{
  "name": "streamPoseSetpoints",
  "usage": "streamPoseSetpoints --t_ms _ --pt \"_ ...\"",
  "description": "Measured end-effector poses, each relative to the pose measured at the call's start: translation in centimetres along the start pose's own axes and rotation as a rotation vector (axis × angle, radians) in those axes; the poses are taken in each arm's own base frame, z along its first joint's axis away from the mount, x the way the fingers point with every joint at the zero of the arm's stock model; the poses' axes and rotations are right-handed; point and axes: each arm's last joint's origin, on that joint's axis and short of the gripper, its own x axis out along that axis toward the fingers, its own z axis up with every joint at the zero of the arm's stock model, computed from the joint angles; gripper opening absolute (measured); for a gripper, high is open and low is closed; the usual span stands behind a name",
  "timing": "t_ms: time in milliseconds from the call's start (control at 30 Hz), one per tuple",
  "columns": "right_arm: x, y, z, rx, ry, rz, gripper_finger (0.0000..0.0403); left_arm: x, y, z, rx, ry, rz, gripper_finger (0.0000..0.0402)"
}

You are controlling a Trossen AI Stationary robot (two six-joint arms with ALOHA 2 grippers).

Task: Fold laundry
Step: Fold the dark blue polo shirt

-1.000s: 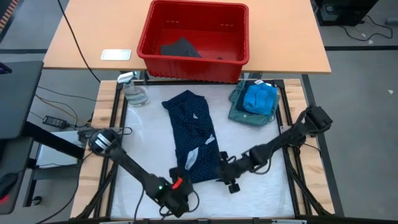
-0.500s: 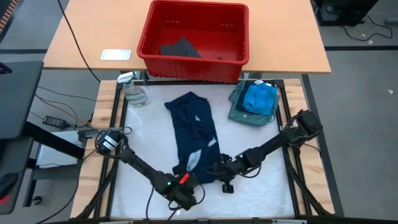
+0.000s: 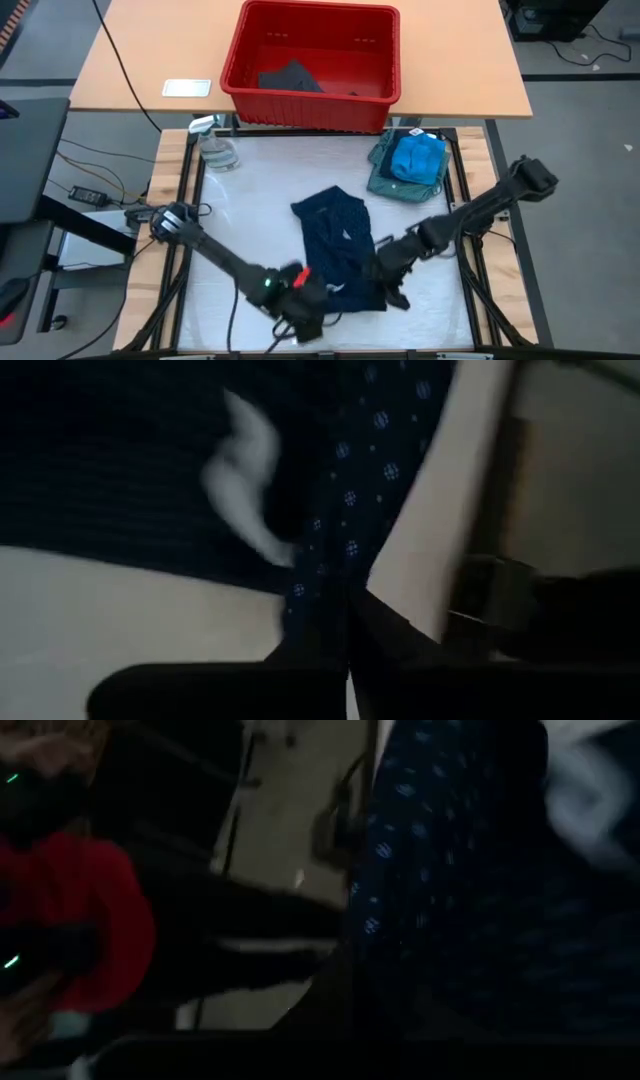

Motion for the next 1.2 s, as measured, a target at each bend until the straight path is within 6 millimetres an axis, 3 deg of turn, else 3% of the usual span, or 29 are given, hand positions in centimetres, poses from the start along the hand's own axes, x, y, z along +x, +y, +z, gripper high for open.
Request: streamPoseSetpoints --t_ms 100,167,333,567,700,867,1033,1200 --pt "-2.7 -1.0 1.3 -0.012 -0.069 -0.053 0.0008 -1.8 2.6 2.5 0.036 0.008 0.142 0.0002" --pt "-4.6 -2.4 2.4 -0.008 -0.115 -0.104 0.0008 -1.7 4.9 4.2 0.05 0.037 0.211 0.0001" --pt "-8.8 -7.5 4.0 0.062 -0.14 -0.255 0.0008 -0.6 11.3 8.6 0.086 0.096 0.31 0.0001" --pt "-14.3 -14.9 5.0 0.138 -0.196 -0.424 0.0007 -0.4 22.3 14.2 0.01 0.12 0.336 0.0" --pt "-15.9 -20.0 4.8 0.222 -0.201 -0.511 0.0012 1.8 28.4 15.0 -0.088 0.111 0.276 0.0" --pt "-16.1 -25.3 4.0 0.357 -0.18 -0.608 0.0041 5.3 34.2 13.5 -0.216 0.084 0.216 0.0003" --pt "-16.4 -26.0 3.8 0.395 -0.197 -0.61 0.0085 6.1 37.0 13.0 -0.268 0.045 0.226 0.0024" --pt "-19.1 -23.1 4.5 0.369 -0.325 -0.644 0.0126 4.4 37.7 13.8 -0.298 0.029 0.24 0.0046"
